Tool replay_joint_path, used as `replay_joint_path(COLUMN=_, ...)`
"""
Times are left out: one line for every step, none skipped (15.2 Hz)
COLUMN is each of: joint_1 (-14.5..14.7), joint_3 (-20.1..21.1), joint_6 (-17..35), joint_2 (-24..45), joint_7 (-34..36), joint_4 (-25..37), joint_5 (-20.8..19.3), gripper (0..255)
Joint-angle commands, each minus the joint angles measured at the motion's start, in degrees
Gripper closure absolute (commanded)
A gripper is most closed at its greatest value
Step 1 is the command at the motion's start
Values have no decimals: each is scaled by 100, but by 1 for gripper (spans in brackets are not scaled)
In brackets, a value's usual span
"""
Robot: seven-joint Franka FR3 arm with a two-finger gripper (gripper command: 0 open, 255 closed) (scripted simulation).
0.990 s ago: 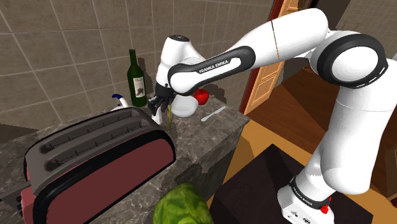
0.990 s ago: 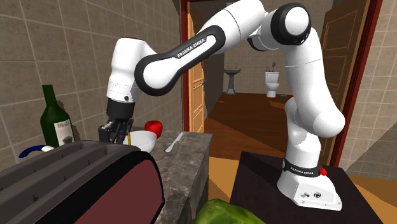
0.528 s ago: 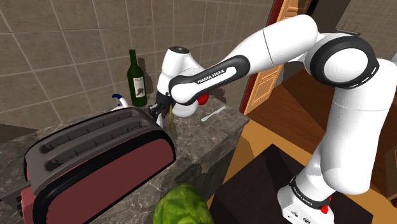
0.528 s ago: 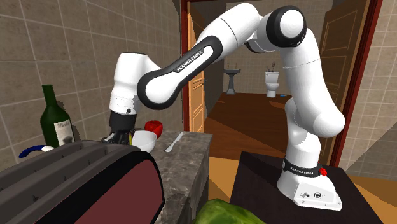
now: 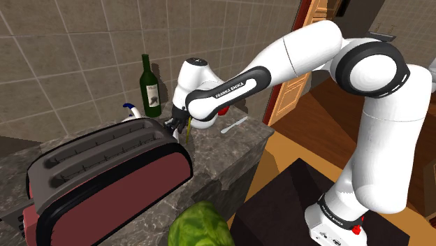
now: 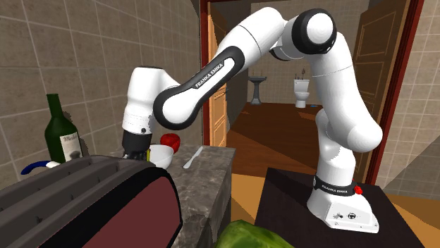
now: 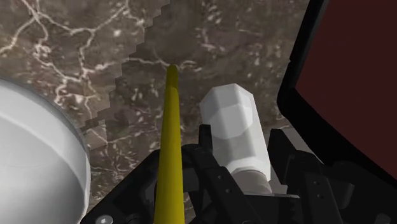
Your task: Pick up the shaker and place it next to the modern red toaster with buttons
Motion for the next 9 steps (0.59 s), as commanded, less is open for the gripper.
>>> replay_joint_path(joint_1=0, joint_3=0, joint_6=2, joint_2=1, joint_7=0, joint_4=0, joint_5=0, gripper=255)
replay_joint_path(joint_1=0, joint_3=0, joint_6=2, joint_2=1, joint_7=0, joint_4=0, joint_5=0, gripper=255)
replay_joint_path(joint_1=0, joint_3=0, joint_6=2, joint_2=1, joint_7=0, joint_4=0, joint_5=0, gripper=0)
replay_joint_path(joint_1=0, joint_3=0, joint_6=3, joint_2=1, joint_7=0, joint_4=0, joint_5=0, gripper=0)
replay_joint_path(joint_1=0, joint_3=0, joint_6=3, joint_2=1, joint_7=0, joint_4=0, joint_5=0, gripper=0)
replay_joint_path(joint_1=-1, joint_3=-1, joint_6=2, joint_2=3, joint_7=-2, joint_4=2, joint_5=0, gripper=0)
replay_joint_path(joint_1=0, joint_3=-1, joint_6=0, joint_2=6, joint_7=-1, joint_4=8, joint_5=-1, gripper=0)
replay_joint_path(joint_1=1, joint_3=-1, joint_6=2, joint_2=1, joint_7=0, joint_4=0, joint_5=0, gripper=0)
replay_joint_path(joint_1=-27, joint_3=23, joint_6=-122, joint_2=-156, joint_7=-32, joint_4=-29, joint_5=49, gripper=0)
